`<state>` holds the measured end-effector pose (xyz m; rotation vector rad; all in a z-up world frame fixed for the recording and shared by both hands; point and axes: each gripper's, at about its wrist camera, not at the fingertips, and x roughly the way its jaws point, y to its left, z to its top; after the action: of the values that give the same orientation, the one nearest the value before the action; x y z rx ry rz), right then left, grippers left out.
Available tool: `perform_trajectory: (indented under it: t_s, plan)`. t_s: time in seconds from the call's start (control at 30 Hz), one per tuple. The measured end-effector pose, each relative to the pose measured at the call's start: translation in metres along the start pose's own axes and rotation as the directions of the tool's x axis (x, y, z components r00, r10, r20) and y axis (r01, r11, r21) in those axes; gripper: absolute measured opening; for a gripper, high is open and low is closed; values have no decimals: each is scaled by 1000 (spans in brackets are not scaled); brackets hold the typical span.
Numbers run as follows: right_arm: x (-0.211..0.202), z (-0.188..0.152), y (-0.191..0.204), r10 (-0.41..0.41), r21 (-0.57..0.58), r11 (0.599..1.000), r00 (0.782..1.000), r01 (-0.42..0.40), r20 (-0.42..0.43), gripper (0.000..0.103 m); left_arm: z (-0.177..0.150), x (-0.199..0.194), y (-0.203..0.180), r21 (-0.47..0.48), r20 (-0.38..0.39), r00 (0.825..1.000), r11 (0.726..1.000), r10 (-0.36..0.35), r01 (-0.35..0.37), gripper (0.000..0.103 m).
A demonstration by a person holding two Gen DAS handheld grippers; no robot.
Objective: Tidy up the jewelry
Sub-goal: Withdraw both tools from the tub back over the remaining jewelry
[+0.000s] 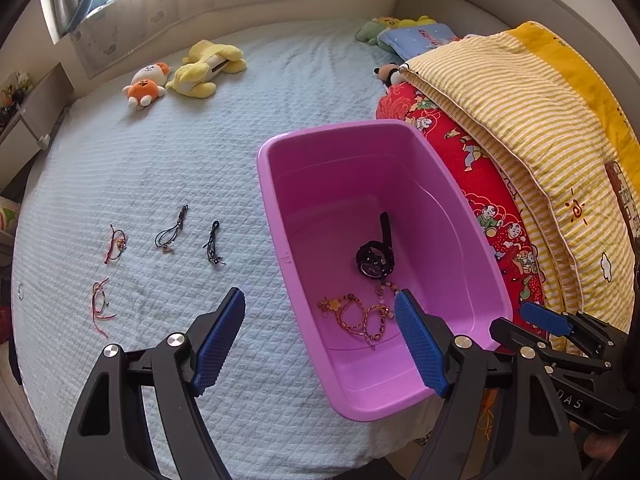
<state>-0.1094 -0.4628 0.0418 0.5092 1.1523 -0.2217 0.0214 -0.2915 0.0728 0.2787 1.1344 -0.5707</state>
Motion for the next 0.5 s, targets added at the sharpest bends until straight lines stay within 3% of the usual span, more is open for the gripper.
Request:
perform_trajectory:
  t_s: [0.5]
  plan:
    - [5, -12, 19, 60, -109, 992, 997, -65, -50, 55, -27, -22, 26, -128, 15, 998, 990, 65, -62, 76]
